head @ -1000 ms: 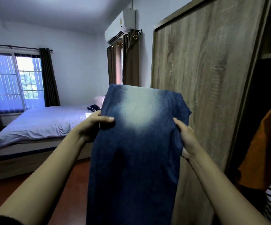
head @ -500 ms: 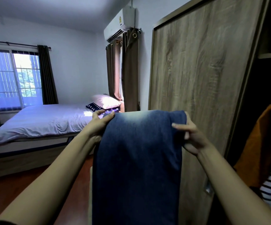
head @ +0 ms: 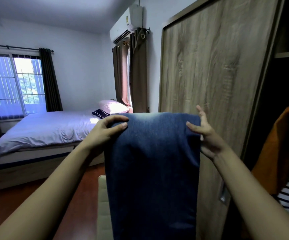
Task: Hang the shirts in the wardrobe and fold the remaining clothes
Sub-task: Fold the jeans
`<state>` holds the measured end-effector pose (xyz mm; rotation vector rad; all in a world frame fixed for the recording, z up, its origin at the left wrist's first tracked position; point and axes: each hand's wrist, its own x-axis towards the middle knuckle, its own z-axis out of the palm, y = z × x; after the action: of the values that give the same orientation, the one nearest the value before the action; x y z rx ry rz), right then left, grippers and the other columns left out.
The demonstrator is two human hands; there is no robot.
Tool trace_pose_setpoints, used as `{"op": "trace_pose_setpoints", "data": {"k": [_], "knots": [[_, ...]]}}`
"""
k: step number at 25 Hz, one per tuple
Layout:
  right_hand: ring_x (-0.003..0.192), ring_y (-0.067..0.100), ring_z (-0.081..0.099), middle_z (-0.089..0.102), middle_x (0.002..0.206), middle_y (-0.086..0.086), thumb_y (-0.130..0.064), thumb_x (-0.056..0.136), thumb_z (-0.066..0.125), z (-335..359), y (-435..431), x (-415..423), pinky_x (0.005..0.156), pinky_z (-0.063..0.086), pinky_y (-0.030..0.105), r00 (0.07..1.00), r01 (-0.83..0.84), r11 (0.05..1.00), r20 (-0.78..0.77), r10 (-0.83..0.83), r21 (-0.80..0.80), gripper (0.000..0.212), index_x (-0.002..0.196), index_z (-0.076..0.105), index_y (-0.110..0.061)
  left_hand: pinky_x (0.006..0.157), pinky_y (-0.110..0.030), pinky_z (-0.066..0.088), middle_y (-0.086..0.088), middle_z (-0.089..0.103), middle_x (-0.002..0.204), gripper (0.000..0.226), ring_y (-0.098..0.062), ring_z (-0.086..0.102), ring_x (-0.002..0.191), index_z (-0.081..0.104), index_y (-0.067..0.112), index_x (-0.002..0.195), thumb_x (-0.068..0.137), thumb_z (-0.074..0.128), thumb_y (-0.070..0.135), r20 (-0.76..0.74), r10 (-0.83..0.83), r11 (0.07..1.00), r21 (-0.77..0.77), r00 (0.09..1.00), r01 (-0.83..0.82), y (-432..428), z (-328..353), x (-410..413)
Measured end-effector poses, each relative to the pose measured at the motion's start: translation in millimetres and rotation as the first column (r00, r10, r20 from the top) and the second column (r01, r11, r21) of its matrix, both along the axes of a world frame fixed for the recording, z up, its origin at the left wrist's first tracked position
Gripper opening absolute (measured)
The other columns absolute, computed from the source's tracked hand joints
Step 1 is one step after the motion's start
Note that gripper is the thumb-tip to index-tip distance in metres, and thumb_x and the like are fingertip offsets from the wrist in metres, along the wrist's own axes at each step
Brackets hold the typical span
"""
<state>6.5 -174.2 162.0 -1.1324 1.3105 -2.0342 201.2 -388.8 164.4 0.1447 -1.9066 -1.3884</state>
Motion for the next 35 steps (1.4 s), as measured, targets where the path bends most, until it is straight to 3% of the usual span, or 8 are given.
{"op": "trace_pose_setpoints", "data": {"k": [2, 6, 14, 17, 21, 26, 30, 35], "knots": [[0.103, 0.009, 0.064, 0.049, 0.133, 0.001, -0.009, 0.047, 0.089, 0, 8, 4, 0.074, 0.055, 0.023, 0.989, -0.101, 0.994, -0.100, 0.105, 0.041, 0.127, 0.139, 0.013, -0.053, 0.069, -0.014, 0.052, 0.012, 0.073, 0.093, 0.038, -0.005, 0.064, 0.087, 0.067, 0.022, 0.105, 0.072, 0.073, 0.006, -0.009, -0.088, 0.991, 0.099, 0.996, 0.088, -2, -5, 2], [0.142, 0.011, 0.021, 0.002, 0.158, -0.006, -0.004, 0.061, 0.084, -3, 8, 9, 0.110, 0.036, 0.038, 0.888, 0.159, 0.967, -0.458, -0.050, 0.201, 0.136, 0.127, -0.015, -0.068, 0.079, -0.016, 0.050, 0.010, 0.063, 0.122, 0.071, -0.004, 0.062, 0.106, 0.057, 0.025, 0.125, 0.060, 0.070, 0.000, 0.137, -0.234, 0.972, 0.007, 0.962, 0.235, -13, 0, 12], [0.098, 0.002, 0.061, 0.033, 0.147, 0.003, 0.010, 0.078, 0.065, 5, 0, 20, 0.066, 0.054, 0.016, 0.982, 0.144, 0.985, -0.137, -0.131, 0.091, 0.108, 0.146, 0.001, -0.044, 0.094, -0.026, 0.047, 0.014, 0.067, 0.113, 0.056, 0.000, 0.061, 0.104, 0.070, 0.031, 0.105, 0.052, 0.083, 0.040, 0.114, 0.058, 0.992, -0.114, 0.992, -0.045, -11, 14, 13], [0.089, 0.006, 0.065, 0.041, 0.140, 0.005, 0.011, 0.079, 0.062, 13, -3, 22, 0.060, 0.054, 0.018, 0.990, 0.137, 0.984, -0.050, -0.133, 0.111, 0.102, 0.148, 0.005, -0.039, 0.098, -0.013, 0.033, 0.014, 0.035, 0.144, 0.073, 0.003, 0.040, 0.127, 0.063, 0.042, 0.114, 0.044, 0.083, 0.044, 0.091, 0.138, 0.977, -0.175, 0.986, -0.120, -15, 6, 18], [0.087, 0.017, 0.062, 0.039, 0.143, 0.014, 0.010, 0.083, 0.055, 24, -3, 18, 0.055, 0.055, 0.025, 0.981, 0.060, 0.989, 0.176, -0.083, 0.133, 0.093, 0.150, 0.001, -0.027, 0.092, 0.007, 0.023, 0.019, 0.011, 0.147, 0.096, 0.023, 0.016, 0.130, 0.041, 0.046, 0.128, 0.041, 0.080, 0.047, 0.074, 0.121, 0.899, -0.431, 0.990, -0.078, -11, 5, 21], [0.083, 0.015, 0.061, 0.045, 0.137, 0.013, 0.007, 0.084, 0.056, 27, -4, 16, 0.052, 0.055, 0.023, 0.978, 0.061, 0.977, 0.182, -0.099, 0.203, 0.094, 0.150, -0.004, -0.021, 0.097, -0.007, 0.035, 0.030, 0.048, 0.124, 0.072, 0.021, 0.041, 0.114, 0.041, 0.037, 0.123, 0.055, 0.068, 0.035, -0.084, 0.198, 0.702, -0.683, 0.977, -0.201, -21, 5, 16], [0.109, 0.025, 0.059, 0.043, 0.138, 0.008, 0.010, 0.071, 0.067, 27, 4, 20, 0.080, 0.057, 0.031, 0.991, 0.113, 0.963, -0.100, -0.091, 0.246, 0.119, 0.147, -0.014, -0.034, 0.077, -0.005, 0.044, 0.031, 0.066, 0.094, 0.048, 0.014, 0.058, 0.084, 0.060, 0.031, 0.100, 0.053, 0.070, 0.028, -0.065, 0.163, 0.842, -0.510, 0.984, -0.173, -33, -2, 14], [0.112, 0.008, 0.057, 0.029, 0.148, 0.001, 0.013, 0.071, 0.069, 11, -1, 28, 0.077, 0.056, 0.023, 0.963, 0.133, 0.975, -0.255, -0.085, 0.178, 0.129, 0.139, -0.021, -0.049, 0.067, -0.012, 0.049, 0.015, 0.071, 0.074, 0.026, 0.003, 0.062, 0.073, 0.068, 0.021, 0.084, 0.059, 0.070, 0.015, -0.135, 0.039, 0.988, -0.142, 0.990, -0.058, -33, -11, 12]]}}
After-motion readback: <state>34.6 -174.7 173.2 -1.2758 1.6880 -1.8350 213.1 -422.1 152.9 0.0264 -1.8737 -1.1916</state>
